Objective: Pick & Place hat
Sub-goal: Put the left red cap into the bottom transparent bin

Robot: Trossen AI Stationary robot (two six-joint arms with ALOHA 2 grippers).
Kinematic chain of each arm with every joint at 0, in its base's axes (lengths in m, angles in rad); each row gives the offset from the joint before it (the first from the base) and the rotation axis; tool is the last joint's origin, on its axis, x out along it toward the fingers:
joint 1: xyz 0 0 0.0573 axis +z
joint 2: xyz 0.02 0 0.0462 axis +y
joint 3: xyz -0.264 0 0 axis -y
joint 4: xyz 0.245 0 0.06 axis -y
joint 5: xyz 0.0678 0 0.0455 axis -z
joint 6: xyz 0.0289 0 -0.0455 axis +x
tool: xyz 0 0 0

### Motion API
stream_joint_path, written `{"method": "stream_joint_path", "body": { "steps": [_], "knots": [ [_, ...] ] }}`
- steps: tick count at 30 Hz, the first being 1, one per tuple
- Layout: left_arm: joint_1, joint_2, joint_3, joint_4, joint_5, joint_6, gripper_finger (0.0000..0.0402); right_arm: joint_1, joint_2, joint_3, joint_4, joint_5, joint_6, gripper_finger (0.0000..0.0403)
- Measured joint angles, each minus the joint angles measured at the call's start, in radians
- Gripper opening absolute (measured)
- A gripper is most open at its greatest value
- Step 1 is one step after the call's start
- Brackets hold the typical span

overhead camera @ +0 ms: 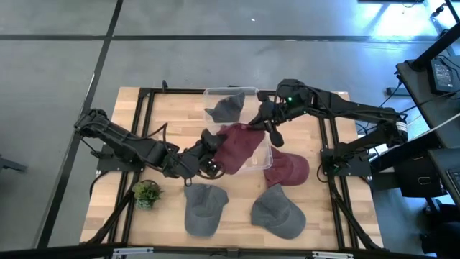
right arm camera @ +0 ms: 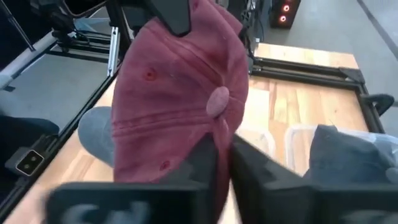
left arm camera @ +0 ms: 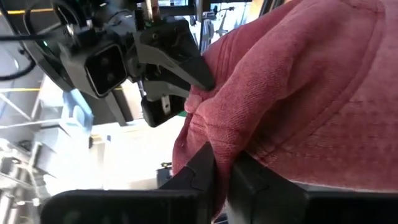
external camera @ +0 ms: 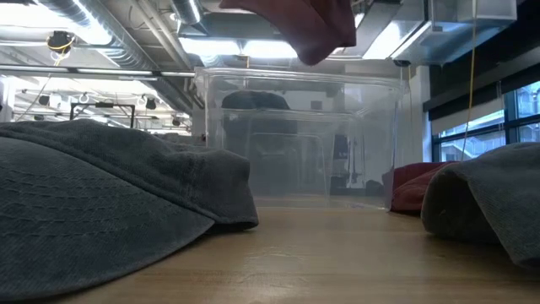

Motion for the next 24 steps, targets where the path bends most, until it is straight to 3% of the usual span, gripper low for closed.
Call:
{"method": "stream_joint_path", "body": {
  "steps": [2, 9, 14, 24],
  "knots": [
    [0.010, -0.002, 0.000, -0.001, 0.011, -0.015, 0.0026, 0.000, 0.000, 0.000, 0.000, 0.001, -0.016, 0.0013],
    [0.034, -0.016, 0.000, -0.036, 0.028, -0.038, 0.0020, 0.000, -0.002, 0.000, 0.012, 0.063, -0.057, 0.0007],
    [0.051, -0.050, 0.000, -0.087, 0.089, -0.178, 0.0025, 0.000, -0.007, 0.000, 0.016, 0.146, -0.118, 0.0005],
    [0.111, -0.115, 0.000, -0.153, 0.200, -0.456, 0.0096, 0.000, -0.009, 0.002, 0.065, 0.151, -0.205, 0.0003]
  ]
}}
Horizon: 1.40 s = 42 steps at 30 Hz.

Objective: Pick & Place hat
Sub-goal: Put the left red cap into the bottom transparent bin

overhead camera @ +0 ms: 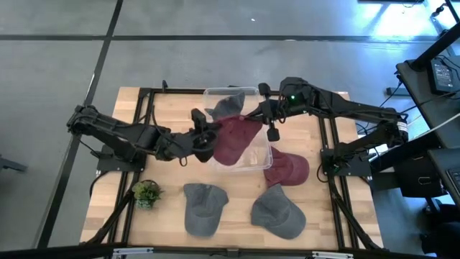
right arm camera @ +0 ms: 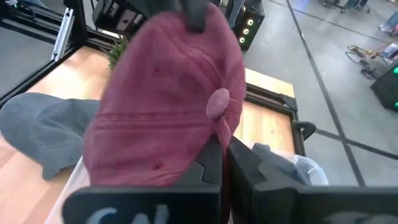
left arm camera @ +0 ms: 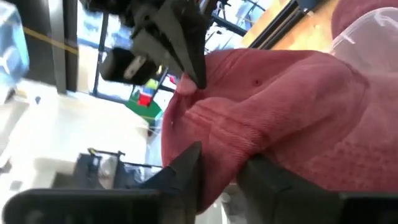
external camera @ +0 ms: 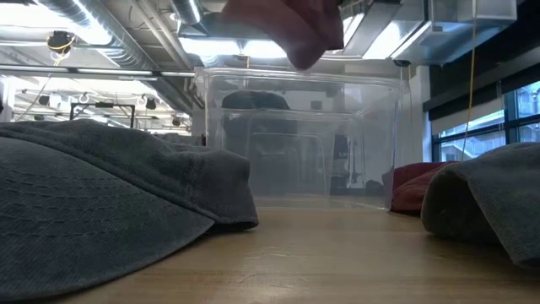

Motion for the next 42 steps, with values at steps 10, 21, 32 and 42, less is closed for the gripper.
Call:
{"method": "stream_joint_path", "body": {
  "steps": [10, 21, 32, 42],
  "knots": [
    [0.025, -0.001, 0.000, -0.205, 0.160, -0.216, 0.0181, 0.000, -0.009, 0.110, -0.043, 0.044, -0.043, 0.0003],
    [0.132, -0.038, 0.000, -0.052, 0.177, -0.592, 0.0185, 0.005, -0.005, 0.061, -0.075, 0.030, -0.067, 0.0003],
    [0.236, -0.017, 0.000, 0.024, 0.493, -0.617, 0.0186, 0.024, 0.023, -0.017, 0.032, 0.012, -0.066, 0.0004],
    [0.270, 0.018, 0.000, 0.047, 0.536, -0.703, 0.0185, 0.041, 0.088, -0.017, 0.113, -0.009, -0.067, 0.0004]
  ]
}}
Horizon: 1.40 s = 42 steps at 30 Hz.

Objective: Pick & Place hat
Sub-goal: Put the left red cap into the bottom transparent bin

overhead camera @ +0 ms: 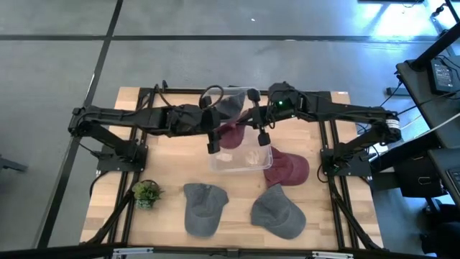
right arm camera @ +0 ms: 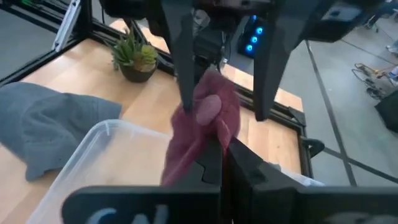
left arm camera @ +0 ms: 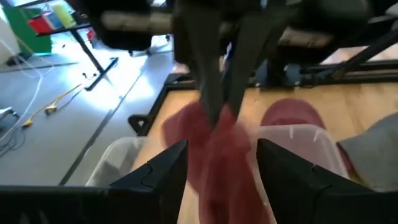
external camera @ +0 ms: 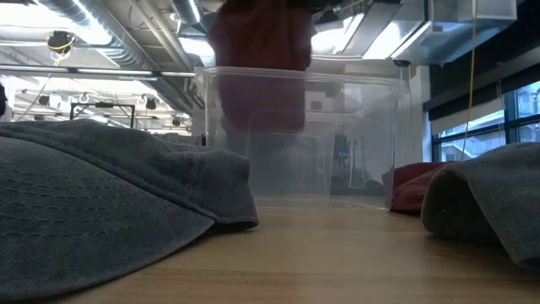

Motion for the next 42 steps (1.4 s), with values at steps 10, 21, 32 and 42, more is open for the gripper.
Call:
{"method": "stream_joint_path", "body": {
  "steps": [10, 21, 32, 42],
  "knots": [
    [0.001, 0.003, -0.001, 0.002, 0.022, 0.004, 0.0169, 0.001, 0.009, 0.000, 0.007, 0.075, 0.000, 0.0004],
    [0.046, 0.003, -0.001, -0.005, 0.026, -0.052, 0.0099, 0.007, 0.009, 0.000, 0.007, 0.082, 0.003, 0.0004],
    [0.071, 0.003, -0.001, -0.045, 0.124, -0.074, 0.0087, 0.008, 0.010, 0.000, 0.005, 0.076, 0.004, 0.0004],
    [0.071, 0.019, 0.000, -0.014, 0.119, -0.079, 0.0147, 0.008, 0.010, 0.000, 0.009, 0.072, 0.005, 0.0004]
  ]
}}
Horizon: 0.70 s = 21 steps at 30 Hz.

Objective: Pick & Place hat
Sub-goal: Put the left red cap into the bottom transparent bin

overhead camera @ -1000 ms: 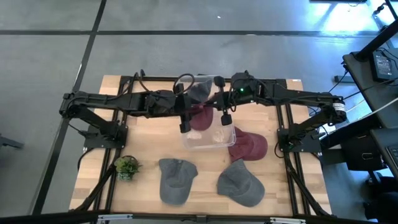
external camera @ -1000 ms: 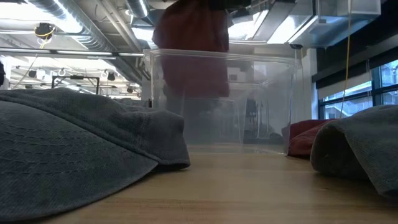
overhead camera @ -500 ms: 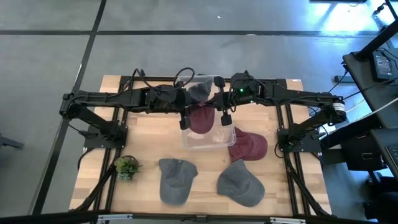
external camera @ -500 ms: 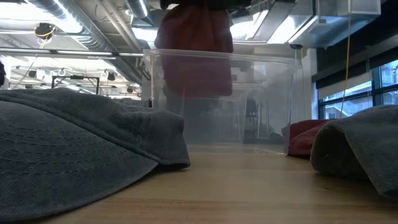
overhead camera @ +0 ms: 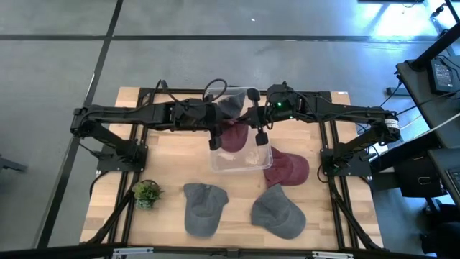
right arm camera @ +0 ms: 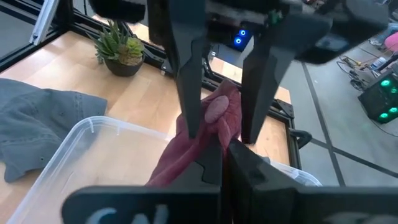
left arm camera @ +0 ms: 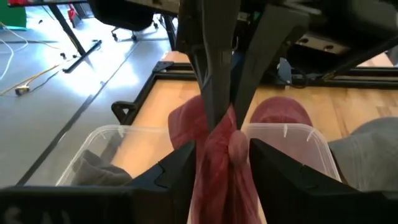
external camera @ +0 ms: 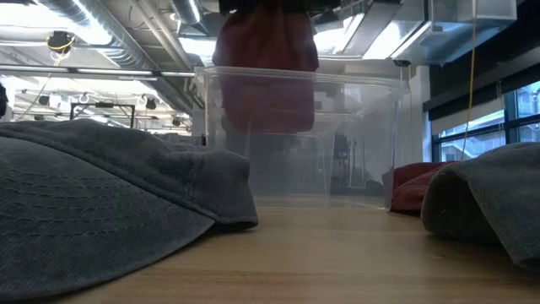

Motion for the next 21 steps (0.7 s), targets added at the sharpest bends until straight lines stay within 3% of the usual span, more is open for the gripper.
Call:
{"method": "stream_joint_path", "body": {
  "steps": [6, 15, 21],
  "knots": [
    [0.000, 0.020, 0.000, 0.006, -0.016, 0.000, 0.0137, 0.000, 0.000, 0.000, 0.000, -0.015, 0.000, 0.0004],
    [-0.001, 0.015, 0.000, 0.024, -0.016, -0.028, 0.0016, -0.001, -0.003, 0.000, -0.008, -0.010, 0.002, 0.0006],
    [-0.008, 0.017, 0.000, 0.024, -0.021, -0.114, 0.0019, 0.005, -0.008, 0.000, -0.018, 0.020, 0.012, 0.0027]
  ]
}}
